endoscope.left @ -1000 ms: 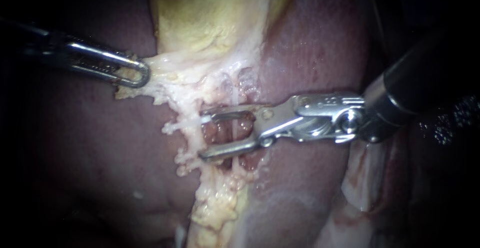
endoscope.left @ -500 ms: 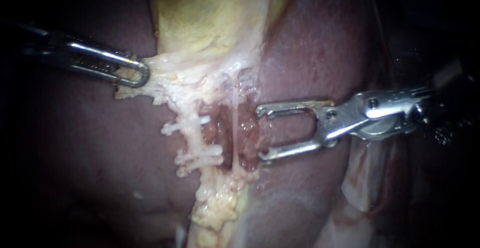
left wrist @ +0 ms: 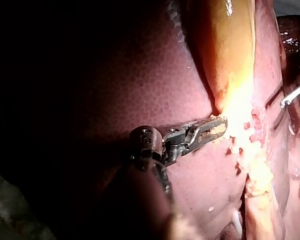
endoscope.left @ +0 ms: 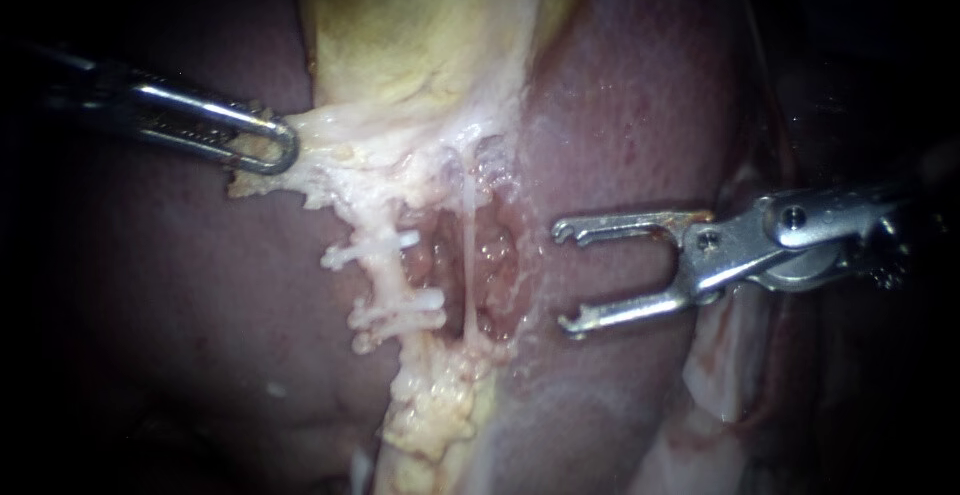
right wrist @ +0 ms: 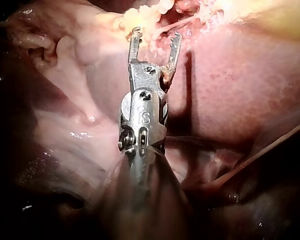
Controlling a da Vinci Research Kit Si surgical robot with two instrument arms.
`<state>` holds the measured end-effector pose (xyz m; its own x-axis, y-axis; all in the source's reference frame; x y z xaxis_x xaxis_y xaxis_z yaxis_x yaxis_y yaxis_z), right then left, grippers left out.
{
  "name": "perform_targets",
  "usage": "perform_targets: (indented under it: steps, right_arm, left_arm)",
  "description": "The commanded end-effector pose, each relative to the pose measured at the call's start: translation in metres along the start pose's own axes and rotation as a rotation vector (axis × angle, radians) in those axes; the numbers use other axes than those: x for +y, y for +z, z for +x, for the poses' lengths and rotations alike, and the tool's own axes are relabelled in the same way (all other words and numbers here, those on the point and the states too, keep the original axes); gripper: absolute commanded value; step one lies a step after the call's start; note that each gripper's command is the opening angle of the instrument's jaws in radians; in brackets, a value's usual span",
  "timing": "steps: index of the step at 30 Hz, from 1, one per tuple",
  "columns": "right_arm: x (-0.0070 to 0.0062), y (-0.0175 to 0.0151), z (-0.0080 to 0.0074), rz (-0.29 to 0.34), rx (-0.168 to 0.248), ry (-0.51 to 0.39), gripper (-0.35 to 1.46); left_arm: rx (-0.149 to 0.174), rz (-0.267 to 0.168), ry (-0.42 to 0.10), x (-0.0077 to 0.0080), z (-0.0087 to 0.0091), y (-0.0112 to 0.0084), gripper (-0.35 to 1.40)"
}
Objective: Going back third clip left tube
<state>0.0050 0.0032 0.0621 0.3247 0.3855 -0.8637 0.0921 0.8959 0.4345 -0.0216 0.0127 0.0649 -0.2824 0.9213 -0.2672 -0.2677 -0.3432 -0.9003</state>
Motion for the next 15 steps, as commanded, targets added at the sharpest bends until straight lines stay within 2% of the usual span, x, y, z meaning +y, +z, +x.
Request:
perform_targets:
  steps: [1, 6, 12, 15]
  right_arm:
    - [0.0000, -0.0001, 0.0000, -0.006, -0.001, 0.003, 0.50]
    - [0.0001, -0.0006, 0.0001, -0.016, -0.003, 0.003, 0.50]
    - [0.0001, -0.0007, 0.0001, -0.016, -0.004, 0.004, 0.50]
    - [0.0000, -0.0007, 0.0001, -0.016, -0.004, 0.004, 0.50]
  left_arm:
    - [0.001, 0.002, 0.000, -0.0001, 0.0000, 0.0002, -0.35]
    - [0.003, 0.006, 0.002, -0.0005, -0.0003, 0.0009, -0.35]
    - [0.010, 0.016, 0.004, -0.0008, -0.0004, 0.0028, -0.35]
    - [0.013, 0.022, 0.036, -0.0009, -0.0006, 0.0040, -0.35]
